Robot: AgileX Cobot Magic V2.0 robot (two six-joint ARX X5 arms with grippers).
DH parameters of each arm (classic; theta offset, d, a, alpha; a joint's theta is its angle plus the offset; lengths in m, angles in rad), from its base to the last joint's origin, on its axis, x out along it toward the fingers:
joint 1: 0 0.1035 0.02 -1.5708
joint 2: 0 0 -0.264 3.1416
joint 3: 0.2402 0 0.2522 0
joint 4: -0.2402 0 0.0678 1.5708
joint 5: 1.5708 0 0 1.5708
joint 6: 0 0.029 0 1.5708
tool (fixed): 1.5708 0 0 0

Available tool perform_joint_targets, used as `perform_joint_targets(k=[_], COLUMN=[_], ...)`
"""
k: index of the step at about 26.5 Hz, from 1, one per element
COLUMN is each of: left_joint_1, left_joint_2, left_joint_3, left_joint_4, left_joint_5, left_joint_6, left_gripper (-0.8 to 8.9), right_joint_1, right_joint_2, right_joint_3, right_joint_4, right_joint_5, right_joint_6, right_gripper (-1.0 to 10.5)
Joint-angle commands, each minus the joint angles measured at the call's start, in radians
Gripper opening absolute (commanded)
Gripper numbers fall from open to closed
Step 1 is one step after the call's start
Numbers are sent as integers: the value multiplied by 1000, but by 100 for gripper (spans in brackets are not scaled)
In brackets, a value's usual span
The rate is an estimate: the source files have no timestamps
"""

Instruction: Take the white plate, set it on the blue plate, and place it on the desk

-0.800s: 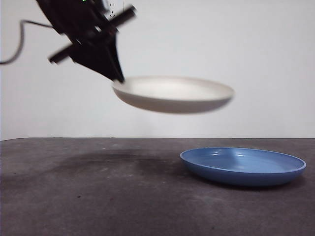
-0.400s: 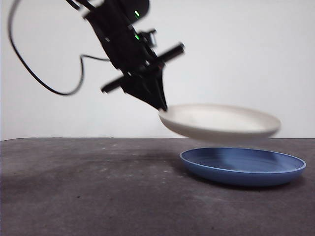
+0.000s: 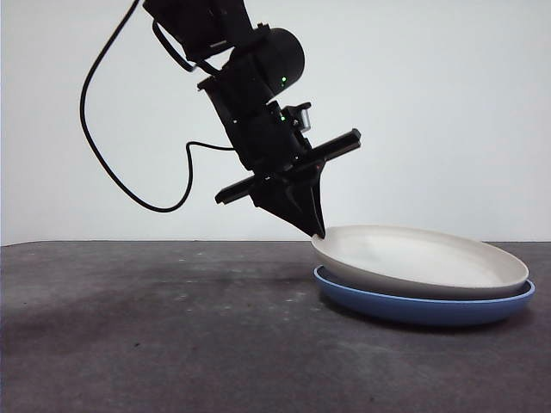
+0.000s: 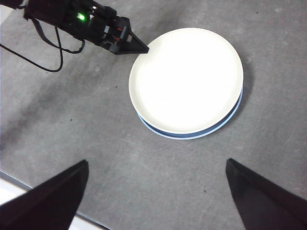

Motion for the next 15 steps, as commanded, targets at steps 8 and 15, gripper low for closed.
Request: perform_joint_targets(k=[8,15], left_joint_1=[-11,-23], left_joint_2=[35,34], left_joint_3=[29,32], left_joint_4=[5,2], left_joint_5=[5,5], left_joint_6=[-5,7], left_gripper=[222,377], right_joint_1=[4,4], right_joint_2=[4,4], right_joint_3=[20,20], right_joint_4=[6,6], right_joint_5=[6,10], right_joint_6=[10,10], right_gripper=[460,460])
